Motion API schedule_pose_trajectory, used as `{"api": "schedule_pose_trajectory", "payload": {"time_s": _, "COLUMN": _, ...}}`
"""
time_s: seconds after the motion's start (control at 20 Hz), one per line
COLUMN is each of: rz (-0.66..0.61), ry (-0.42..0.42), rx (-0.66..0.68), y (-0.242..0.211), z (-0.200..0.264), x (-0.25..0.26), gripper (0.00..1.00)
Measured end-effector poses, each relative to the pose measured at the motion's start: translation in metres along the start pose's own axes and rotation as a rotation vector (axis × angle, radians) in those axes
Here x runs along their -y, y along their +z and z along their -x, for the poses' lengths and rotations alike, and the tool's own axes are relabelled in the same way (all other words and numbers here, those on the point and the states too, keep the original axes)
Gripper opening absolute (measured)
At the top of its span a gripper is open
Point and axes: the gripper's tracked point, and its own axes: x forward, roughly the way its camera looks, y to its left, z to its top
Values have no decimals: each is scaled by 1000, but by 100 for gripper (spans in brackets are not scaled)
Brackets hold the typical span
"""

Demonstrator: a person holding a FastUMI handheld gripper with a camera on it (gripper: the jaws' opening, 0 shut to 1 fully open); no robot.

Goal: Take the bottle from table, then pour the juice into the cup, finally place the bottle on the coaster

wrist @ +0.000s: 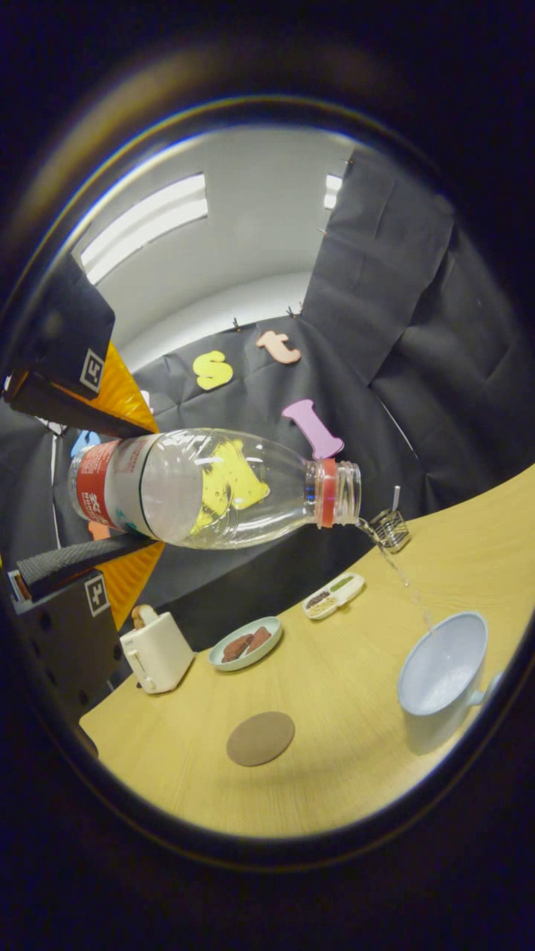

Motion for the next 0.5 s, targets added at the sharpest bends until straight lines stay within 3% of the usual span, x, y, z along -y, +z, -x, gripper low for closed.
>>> {"api": "schedule_pose_trajectory", "payload": {"time_s": 0.5, "rz": -50, "ry": 27, "rx": 19, "y": 2, "z": 2, "x": -9, "gripper": 73}}
